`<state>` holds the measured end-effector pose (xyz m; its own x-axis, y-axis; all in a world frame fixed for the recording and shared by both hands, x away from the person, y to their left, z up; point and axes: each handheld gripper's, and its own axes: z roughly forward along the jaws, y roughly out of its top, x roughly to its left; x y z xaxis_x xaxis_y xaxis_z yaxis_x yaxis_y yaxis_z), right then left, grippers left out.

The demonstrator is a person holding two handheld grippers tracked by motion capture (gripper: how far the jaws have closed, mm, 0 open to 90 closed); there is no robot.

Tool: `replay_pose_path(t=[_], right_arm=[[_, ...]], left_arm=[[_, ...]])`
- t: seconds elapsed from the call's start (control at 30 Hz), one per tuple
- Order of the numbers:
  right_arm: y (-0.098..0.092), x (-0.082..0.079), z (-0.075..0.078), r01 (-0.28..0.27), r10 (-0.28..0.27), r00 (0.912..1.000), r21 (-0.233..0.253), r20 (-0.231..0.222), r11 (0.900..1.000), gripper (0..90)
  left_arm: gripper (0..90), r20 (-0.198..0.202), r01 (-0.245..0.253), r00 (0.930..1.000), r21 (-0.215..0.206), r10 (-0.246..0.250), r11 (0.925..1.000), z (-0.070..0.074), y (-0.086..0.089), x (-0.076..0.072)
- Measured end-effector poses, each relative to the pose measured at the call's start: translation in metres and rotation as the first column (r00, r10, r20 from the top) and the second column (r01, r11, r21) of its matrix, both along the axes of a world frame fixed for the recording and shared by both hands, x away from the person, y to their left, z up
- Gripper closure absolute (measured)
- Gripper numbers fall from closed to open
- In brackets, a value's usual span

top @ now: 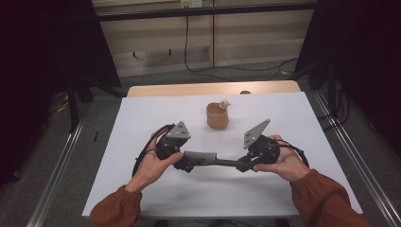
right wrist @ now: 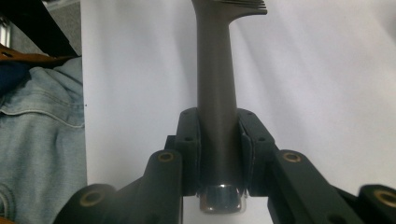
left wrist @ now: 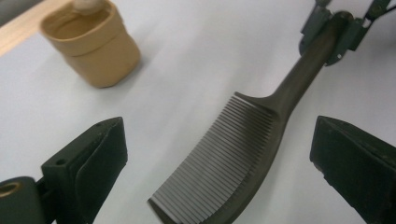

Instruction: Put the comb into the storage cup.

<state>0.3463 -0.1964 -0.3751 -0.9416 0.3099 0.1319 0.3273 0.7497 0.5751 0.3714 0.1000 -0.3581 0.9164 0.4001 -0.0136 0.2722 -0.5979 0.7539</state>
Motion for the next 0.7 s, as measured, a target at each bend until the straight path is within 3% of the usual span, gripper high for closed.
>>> replay_pose_path(t=[0.07,0.13,0.27,0.37,0.5,0.7], right_arm=[[-0.003,-0.001,-0.002,0.014,-0.014,0.9999,0.001,0.0,1.0,72.4],[-0.006,-0.001,-0.003,0.021,-0.021,0.9997,0.006,-0.016,1.0,72.3],[-0.014,-0.003,-0.005,0.051,-0.051,0.9985,0.018,-0.019,0.999,72.4],[-0.019,-0.006,-0.008,0.072,-0.072,0.9972,0.02,-0.022,0.997,72.3],[-0.025,-0.008,-0.011,0.093,-0.092,0.9955,0.026,-0.022,0.995,72.4],[-0.031,-0.012,-0.011,0.131,-0.131,0.9913,0.058,-0.011,0.99,72.4]], left_arm=[[4.2,-0.006,-0.026,0.9996,-0.018,0.026,0.9995,-0.001,0.004,-0.001],[4.8,-0.024,-0.015,0.9996,-0.028,0.015,0.9995,-0.001,0.007,-0.002],[4.7,0.014,-0.062,0.9979,-0.04,0.063,0.9973,0.003,0.01,-0.007],[4.4,0.007,-0.088,0.996,-0.062,0.089,0.9942,0.003,0.015,-0.009],[5.1,0.017,-0.098,0.995,-0.054,0.099,0.9937,-0.004,0.02,-0.012],[4.9,0.013,-0.135,0.9905,-0.085,0.137,0.9872,-0.019,0.028,-0.02]])
